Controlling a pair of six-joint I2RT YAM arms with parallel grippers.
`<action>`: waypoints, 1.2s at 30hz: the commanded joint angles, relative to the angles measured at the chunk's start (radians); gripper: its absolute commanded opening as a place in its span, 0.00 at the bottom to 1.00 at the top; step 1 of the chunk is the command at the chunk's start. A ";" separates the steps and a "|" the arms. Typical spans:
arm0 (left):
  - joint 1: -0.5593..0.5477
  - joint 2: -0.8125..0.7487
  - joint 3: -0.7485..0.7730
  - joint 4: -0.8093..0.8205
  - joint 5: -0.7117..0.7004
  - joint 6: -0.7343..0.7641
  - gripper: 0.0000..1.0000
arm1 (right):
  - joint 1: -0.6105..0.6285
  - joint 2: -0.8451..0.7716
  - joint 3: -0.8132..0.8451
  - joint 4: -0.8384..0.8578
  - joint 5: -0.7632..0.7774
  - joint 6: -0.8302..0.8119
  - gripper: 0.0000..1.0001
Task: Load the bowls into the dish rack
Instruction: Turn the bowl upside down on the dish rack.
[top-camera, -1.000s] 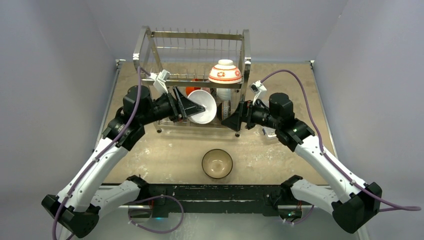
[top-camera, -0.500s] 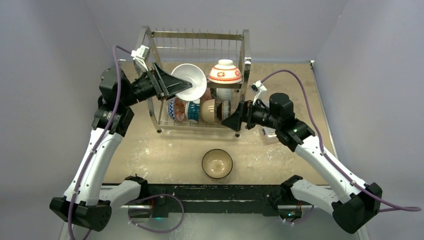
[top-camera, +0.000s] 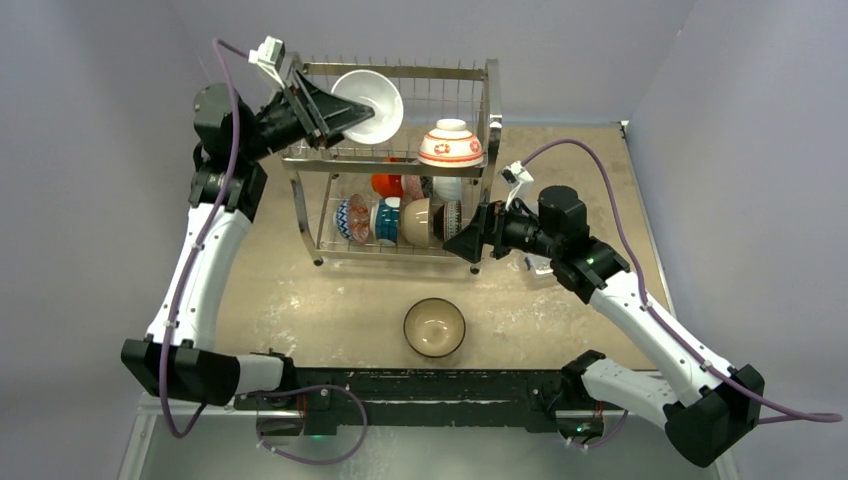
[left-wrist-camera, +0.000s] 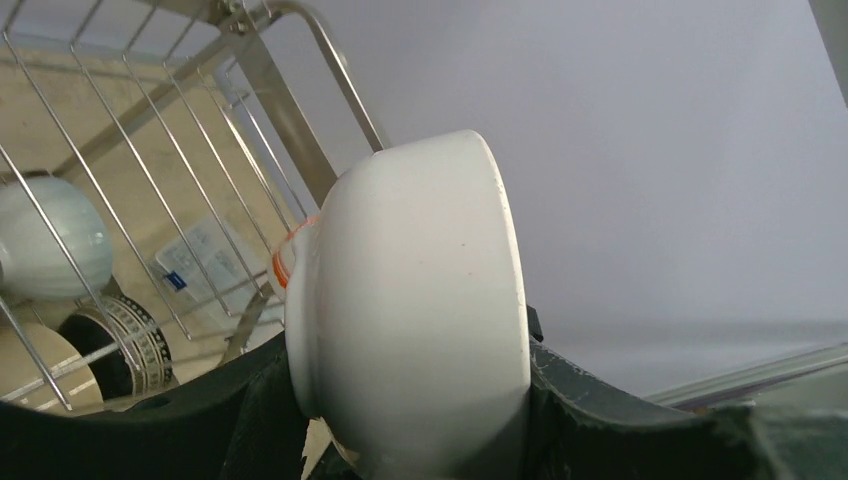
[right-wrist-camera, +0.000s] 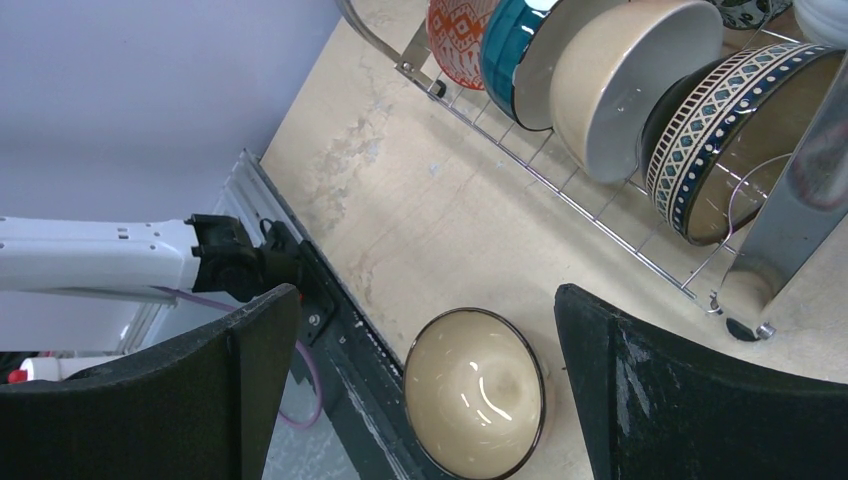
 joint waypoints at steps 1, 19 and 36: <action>0.007 0.078 0.187 -0.047 -0.036 0.123 0.00 | 0.001 0.010 0.036 0.003 0.013 -0.020 0.99; -0.011 0.295 0.524 -0.523 -0.415 0.682 0.00 | 0.001 0.037 0.035 -0.005 0.013 -0.039 0.99; -0.315 0.246 0.540 -0.581 -0.864 1.239 0.00 | 0.001 0.053 0.015 0.007 0.003 -0.048 0.99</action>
